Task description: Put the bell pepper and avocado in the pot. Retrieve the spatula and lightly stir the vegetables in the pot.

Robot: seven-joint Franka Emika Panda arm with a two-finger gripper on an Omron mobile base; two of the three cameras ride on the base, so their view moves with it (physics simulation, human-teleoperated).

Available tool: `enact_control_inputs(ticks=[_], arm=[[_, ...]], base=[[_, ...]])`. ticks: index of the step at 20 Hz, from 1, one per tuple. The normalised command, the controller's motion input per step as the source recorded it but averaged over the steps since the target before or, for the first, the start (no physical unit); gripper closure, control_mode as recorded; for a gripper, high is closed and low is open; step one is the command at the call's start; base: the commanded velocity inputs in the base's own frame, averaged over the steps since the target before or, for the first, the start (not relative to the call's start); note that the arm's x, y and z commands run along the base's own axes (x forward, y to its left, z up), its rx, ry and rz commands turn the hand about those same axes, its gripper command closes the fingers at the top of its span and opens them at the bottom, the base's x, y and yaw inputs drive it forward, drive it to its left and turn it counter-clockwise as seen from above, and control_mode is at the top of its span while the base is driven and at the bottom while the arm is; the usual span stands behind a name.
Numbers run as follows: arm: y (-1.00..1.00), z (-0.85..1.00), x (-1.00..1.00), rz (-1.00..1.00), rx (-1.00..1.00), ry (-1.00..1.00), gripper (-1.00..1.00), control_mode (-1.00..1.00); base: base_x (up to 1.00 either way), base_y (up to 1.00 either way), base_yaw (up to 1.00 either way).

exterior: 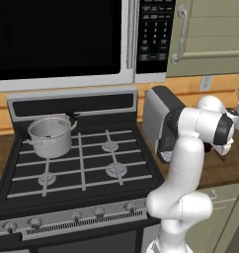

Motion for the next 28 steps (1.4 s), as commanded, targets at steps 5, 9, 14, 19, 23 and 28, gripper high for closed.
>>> enact_control_inputs(ticks=[5, 9, 14, 19, 23, 28], arm=[[-0.17, -0.74, -0.08, 0.0, -0.01, 0.07, 1.0, -1.0], [-0.03, 0.79, -0.83, 0.0, 0.0, 0.0, 1.0, -1.0], [0.09, 0.99, -0.98, 0.0, 0.0, 0.0, 1.0, -1.0], [0.88, 0.49, -1.0, 0.0, -0.11, -0.03, 1.0, -1.0], [1.0, 0.33, -1.0, 0.0, -0.21, -0.07, 1.0, -1.0], [1.0, 0.49, -0.94, 0.05, -0.21, -0.12, 1.0, -1.0]], base=[[0.0, 0.0, 0.0], [0.0, 0.0, 0.0], [0.0, 0.0, 0.0], [0.0, 0.0, 0.0], [0.0, 0.0, 0.0], [0.0, 0.0, 0.0]])
